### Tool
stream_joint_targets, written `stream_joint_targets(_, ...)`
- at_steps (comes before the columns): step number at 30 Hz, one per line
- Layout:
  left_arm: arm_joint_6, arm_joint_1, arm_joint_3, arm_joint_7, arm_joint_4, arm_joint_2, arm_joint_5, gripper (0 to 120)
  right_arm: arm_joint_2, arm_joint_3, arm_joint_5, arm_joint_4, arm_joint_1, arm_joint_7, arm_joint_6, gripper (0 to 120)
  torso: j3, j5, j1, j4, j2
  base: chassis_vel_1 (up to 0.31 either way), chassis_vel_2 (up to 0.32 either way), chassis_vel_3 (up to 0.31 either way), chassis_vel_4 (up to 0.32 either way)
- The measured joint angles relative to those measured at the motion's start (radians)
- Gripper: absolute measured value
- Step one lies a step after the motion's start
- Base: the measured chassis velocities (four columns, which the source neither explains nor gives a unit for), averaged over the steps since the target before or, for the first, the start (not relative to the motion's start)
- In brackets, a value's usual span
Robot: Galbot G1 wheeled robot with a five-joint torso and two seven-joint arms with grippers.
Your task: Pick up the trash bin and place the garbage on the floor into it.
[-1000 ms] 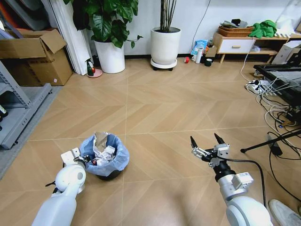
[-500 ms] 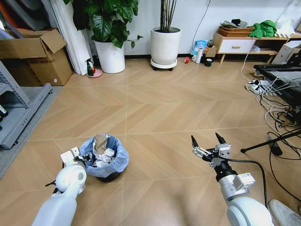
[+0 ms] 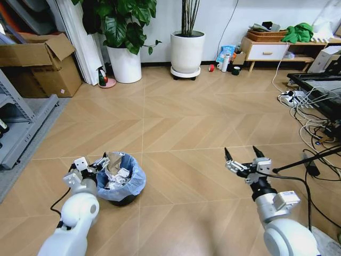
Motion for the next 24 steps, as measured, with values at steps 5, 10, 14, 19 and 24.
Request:
stream_joint_targets(5,-0.052,0.142,-0.048,0.18,-0.11,-0.037,0.193,115,0.019,0.041,0.005,0.022,-0.004,0.022,-0.06,100,0.0,-0.0002,0.0,0.0,0.0,0.0,0.0,0.0,0.0)
stream_joint_targets(10,-0.062,0.227,-0.089,0.26,-0.19,-0.084,0.287,112,0.049,0.071,-0.002,0.038,-0.027,0.031,-0.07,100,0.0,-0.0003,0.0,-0.0001,0.0,0.0,0.0,0.0,0.0)
stream_joint_targets(14,-0.057,0.278,-0.101,0.289,-0.248,-0.138,0.301,108,0.072,0.086,-0.009,0.051,-0.043,0.029,-0.065,100,0.0,0.0001,0.0,0.0,0.0,0.0,0.0,0.0,0.0)
stream_joint_targets(19,-0.057,0.336,-0.107,0.309,-0.315,-0.214,0.324,101,0.109,0.146,-0.01,0.091,-0.085,-0.01,-0.057,100,0.0,-0.0003,0.0,-0.0001,0.0,0.0,0.0,0.0,0.0)
stream_joint_targets(24,-0.042,0.36,-0.091,0.275,-0.349,-0.227,0.351,100,0.138,0.162,-0.033,0.126,-0.139,-0.035,-0.044,100,0.0,-0.0003,0.0,-0.0003,0.0,0.0,0.0,0.0,0.0)
